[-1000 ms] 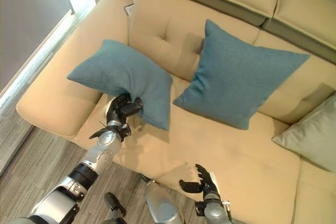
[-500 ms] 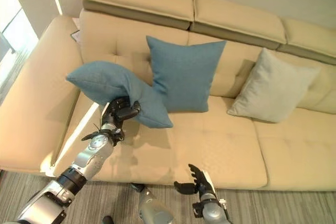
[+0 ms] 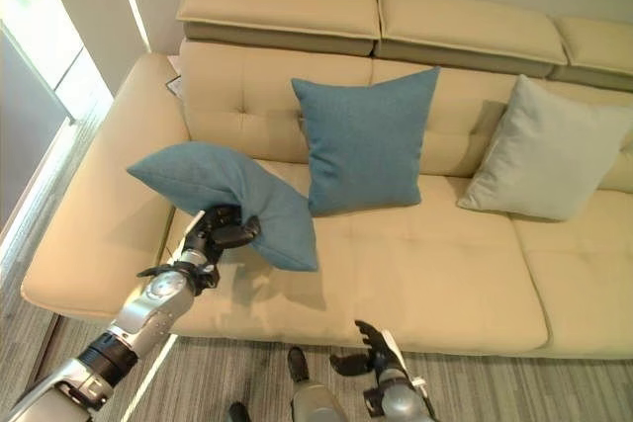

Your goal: Pick up all the scattered cushions and arrange them neatly on the sofa.

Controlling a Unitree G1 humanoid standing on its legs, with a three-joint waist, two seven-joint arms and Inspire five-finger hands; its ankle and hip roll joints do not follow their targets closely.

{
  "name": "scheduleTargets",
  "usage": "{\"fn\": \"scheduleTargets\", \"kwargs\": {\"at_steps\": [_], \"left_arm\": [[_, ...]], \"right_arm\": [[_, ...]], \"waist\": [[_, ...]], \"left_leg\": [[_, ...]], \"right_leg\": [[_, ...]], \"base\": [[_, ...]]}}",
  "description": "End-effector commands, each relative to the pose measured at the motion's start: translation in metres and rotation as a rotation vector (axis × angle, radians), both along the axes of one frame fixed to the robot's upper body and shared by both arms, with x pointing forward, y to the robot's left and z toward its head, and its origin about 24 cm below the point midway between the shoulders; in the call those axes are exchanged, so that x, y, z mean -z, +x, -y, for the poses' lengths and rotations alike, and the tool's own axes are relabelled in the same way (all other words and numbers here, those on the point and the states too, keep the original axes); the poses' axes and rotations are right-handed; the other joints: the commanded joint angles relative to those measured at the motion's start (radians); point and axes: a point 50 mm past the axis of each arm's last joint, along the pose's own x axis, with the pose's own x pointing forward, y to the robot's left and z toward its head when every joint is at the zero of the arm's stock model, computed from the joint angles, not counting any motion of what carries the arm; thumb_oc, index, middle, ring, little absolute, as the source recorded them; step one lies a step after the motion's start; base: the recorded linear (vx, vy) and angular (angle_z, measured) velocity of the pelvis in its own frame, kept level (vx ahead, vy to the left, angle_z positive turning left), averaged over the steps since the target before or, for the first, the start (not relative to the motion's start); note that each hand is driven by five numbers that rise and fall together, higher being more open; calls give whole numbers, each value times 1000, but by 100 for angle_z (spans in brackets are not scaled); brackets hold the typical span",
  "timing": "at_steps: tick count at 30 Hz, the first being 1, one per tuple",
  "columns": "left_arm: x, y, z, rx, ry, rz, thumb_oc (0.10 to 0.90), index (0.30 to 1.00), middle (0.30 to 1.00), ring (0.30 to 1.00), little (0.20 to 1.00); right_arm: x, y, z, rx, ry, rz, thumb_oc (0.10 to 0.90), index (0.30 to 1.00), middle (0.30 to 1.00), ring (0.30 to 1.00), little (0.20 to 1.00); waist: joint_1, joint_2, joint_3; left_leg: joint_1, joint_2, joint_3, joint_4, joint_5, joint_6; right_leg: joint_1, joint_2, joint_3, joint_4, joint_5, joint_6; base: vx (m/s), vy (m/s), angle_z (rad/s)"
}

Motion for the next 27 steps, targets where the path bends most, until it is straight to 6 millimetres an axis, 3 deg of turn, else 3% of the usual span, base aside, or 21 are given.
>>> {"fn": "scheduleTargets", "kwargs": {"at_steps": [1, 4, 9, 10, 11, 14, 15, 18, 20, 27], "left_arm": [[-108, 5, 44, 137, -167, 523, 400, 300, 300, 300, 300], [-105, 2, 43, 117, -219, 507, 400, 300, 300, 300, 300], [-109, -8, 49, 182, -270, 522, 400, 300, 300, 300, 300], [-112, -10, 54, 221, -287, 524, 400, 300, 300, 300, 300], [-114, -10, 57, 240, -305, 523, 400, 300, 300, 300, 300], [-125, -14, 60, 285, -301, 566, 400, 300, 300, 300, 300], [-128, -16, 60, 297, -306, 583, 400, 300, 300, 300, 300], [-137, -16, 61, 319, -288, 620, 400, 300, 300, 300, 300], [-157, -17, 64, 344, -270, 701, 400, 300, 300, 300, 300], [-188, -19, 77, 446, -246, 805, 400, 300, 300, 300, 300]], "right_arm": [[-17, 6, 21, 26, -57, 104, 800, 900, 900, 900, 900], [-15, 1, 24, 56, -49, 96, 800, 900, 900, 900, 900], [-12, -9, 35, 119, -47, 85, 800, 900, 900, 900, 900], [-14, -7, 38, 120, -52, 91, 800, 900, 900, 900, 900], [-15, -5, 38, 121, -52, 99, 800, 900, 900, 900, 900], [-20, 5, 39, 109, -63, 116, 800, 900, 900, 900, 900], [-21, 6, 38, 106, -61, 121, 800, 900, 900, 900, 900], [-21, 6, 39, 114, -56, 125, 800, 900, 900, 900, 900], [-23, 8, 40, 125, -47, 132, 800, 900, 900, 900, 900], [-28, 18, 37, 87, -45, 144, 800, 900, 900, 900, 900]], "waist": [[4, -39, -103], [2, -42, -103], [-1, -57, -87], [5, -67, -67], [8, -68, -59], [21, -60, -58], [20, -45, -62], [12, -29, -82], [7, -23, -95], [11, -9, -109]], "left_leg": [[-28, 1, -71, 77, -95, -34], [-28, 9, -78, 86, -95, -42], [-88, 49, -90, 236, -87, -81], [-154, 54, -109, 361, -35, -102], [-169, 52, -113, 371, -35, -101], [-175, 26, -142, 289, -66, -82], [-155, 27, -144, 213, -68, -77], [-107, 24, -133, 136, -55, -68], [-87, 10, -134, 111, -51, -59], [-42, -2, -112, 57, -43, -41]], "right_leg": [[54, 33, 31, 90, -166, 62], [64, 41, 31, 87, -174, 52], [108, 48, 21, 68, -186, 17], [119, 50, 22, 66, -179, 4], [120, 46, 21, 63, -179, 4], [117, 40, 31, 58, -180, 15], [112, 47, 32, 61, -181, 20], [113, 50, 35, 59, -180, 29], [110, 42, 34, 61, -175, 40], [111, 26, 48, 76, -166, 64]], "base": [[16, -116, -3], [-14, -86, 10], [-44, -104, 31], [-105, -58, 18], [-111, -55, 15], [7, 36, -1], [34, 56, -9], [58, 74, -3], [54, 124, -29], [20, 96, -12]]}}
